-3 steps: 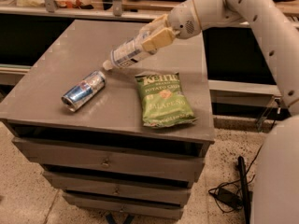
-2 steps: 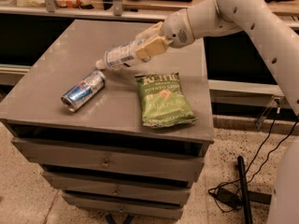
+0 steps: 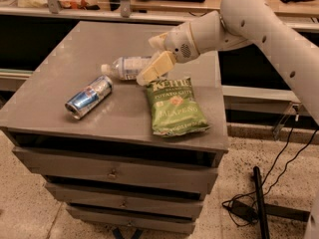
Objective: Move blue plastic bottle near redbull can
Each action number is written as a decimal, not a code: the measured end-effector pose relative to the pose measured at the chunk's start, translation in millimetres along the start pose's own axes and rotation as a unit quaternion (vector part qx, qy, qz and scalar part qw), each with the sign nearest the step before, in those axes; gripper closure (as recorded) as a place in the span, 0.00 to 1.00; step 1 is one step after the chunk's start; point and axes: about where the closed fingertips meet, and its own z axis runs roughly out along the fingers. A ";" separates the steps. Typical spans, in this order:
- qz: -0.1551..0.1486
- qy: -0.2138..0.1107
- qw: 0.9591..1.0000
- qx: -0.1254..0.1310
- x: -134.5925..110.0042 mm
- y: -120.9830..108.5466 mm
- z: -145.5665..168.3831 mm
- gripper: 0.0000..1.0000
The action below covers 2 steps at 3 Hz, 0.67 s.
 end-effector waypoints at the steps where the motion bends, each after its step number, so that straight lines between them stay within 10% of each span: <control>1: 0.003 0.006 1.000 0.018 1.9 0.2 -2.3 0.00; 2: 0.008 0.004 0.998 0.057 2.0 -9.2 -14.2 0.00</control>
Offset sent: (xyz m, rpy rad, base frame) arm 0.0174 -0.0358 0.0136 -0.0140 -0.0711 -0.2065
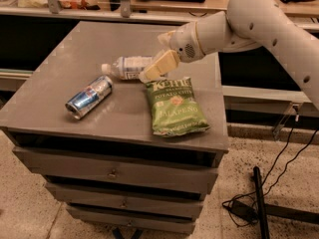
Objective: Move blue plastic bottle near redbull can
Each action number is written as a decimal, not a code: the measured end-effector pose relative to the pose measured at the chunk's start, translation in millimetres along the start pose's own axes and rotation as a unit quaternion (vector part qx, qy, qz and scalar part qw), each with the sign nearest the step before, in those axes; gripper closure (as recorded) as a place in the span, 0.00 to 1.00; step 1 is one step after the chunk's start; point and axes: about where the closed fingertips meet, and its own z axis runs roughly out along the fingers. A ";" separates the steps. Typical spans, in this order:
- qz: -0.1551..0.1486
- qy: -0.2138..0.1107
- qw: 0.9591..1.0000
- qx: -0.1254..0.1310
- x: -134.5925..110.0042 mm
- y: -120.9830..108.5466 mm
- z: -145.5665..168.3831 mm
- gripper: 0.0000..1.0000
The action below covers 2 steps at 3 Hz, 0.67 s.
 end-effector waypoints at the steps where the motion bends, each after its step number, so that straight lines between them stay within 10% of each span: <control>1: 0.009 -0.005 0.998 0.067 2.2 -25.7 -31.5 0.00; 2: 0.004 0.001 0.991 0.135 0.8 -59.7 -61.6 0.00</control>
Offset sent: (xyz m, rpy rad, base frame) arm 0.0809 -0.1246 0.0559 -0.0753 -0.2165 -0.4133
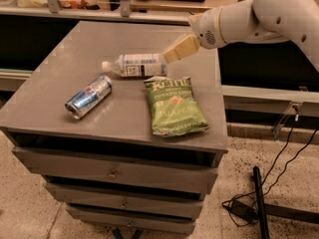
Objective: Move blue plastic bottle near redbull can
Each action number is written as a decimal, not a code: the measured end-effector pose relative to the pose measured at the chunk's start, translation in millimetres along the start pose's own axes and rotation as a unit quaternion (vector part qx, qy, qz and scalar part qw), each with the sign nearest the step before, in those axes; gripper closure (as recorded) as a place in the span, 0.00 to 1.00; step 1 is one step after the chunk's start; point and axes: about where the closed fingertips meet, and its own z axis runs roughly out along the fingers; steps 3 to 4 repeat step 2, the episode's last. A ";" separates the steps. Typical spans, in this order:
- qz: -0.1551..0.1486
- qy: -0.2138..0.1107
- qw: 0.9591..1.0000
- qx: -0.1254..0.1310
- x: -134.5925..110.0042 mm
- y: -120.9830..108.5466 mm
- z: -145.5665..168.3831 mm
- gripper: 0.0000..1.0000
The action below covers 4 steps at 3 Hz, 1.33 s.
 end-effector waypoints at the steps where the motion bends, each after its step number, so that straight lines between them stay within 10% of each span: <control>1: 0.008 0.020 0.998 0.065 -0.1 -40.0 -12.6 0.00; 4: 0.016 0.025 0.997 0.075 3.9 -46.4 -15.1 0.00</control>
Offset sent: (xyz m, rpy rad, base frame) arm 0.0266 -0.0260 0.0106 -0.0362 -0.0268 -0.1184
